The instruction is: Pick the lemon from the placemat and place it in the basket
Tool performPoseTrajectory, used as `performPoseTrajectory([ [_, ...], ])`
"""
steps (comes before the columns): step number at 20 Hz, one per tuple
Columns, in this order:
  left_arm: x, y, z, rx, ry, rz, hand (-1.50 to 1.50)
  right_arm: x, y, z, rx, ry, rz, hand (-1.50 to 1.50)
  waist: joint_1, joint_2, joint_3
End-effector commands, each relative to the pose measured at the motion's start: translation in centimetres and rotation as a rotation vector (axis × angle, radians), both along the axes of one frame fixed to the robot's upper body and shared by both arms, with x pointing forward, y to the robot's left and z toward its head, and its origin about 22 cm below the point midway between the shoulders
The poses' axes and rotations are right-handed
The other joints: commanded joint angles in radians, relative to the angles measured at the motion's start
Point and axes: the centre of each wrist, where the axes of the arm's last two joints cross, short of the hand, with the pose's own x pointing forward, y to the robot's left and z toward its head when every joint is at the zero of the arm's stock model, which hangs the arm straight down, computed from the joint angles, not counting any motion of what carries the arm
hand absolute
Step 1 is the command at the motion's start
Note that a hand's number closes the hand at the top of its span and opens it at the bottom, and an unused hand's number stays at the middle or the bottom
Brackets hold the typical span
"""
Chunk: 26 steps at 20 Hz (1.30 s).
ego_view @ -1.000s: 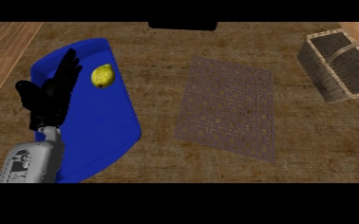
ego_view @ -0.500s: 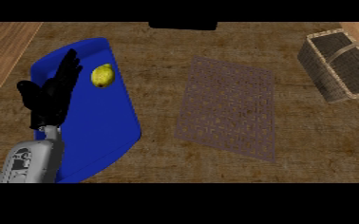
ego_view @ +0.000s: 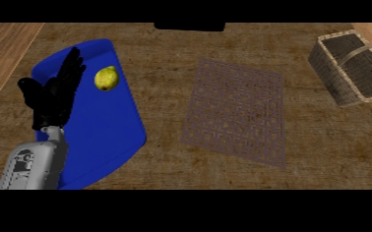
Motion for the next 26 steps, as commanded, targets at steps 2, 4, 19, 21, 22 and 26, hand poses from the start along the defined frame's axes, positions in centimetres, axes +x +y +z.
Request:
performPoseTrajectory([
  [2, -0.7, 0.9, -1.3, 0.001, 0.003, 0.006, 0.0, 0.1, 0.9, -1.9, 0.057, 0.023, -0.008, 1.5, -0.001, -0.001, 0.001],
  [4, -0.2, -0.5, -0.2, -0.012, 0.003, 0.0, 0.0, -0.8, -1.5, -0.9, 0.101, 0.012, -0.032, 1.5, -0.011, -0.005, 0.001],
  [19, -1.1, 0.8, -0.3, 0.006, 0.002, -0.009, 0.0, -0.3, -0.7, 1.6, 0.114, -0.35, -0.148, -1.5, 0.004, -0.003, 0.002],
  [21, -0.8, -0.5, 0.5, -0.005, 0.011, 0.0, 0.0, 0.5, 1.3, 0.2, 0.139, -0.427, -0.138, -1.5, -0.008, -0.009, 0.002],
  [22, -1.0, 0.2, -1.4, -0.008, 0.018, 0.022, 0.0, 0.2, 0.4, 2.4, 0.152, -0.504, -0.13, -1.5, -0.025, -0.011, 0.0],
  [26, -1.6, 0.0, -0.6, -0.006, 0.016, 0.012, 0.0, 0.4, 0.8, 4.6, 0.191, -0.696, -0.228, -1.5, -0.024, -0.018, 0.0],
])
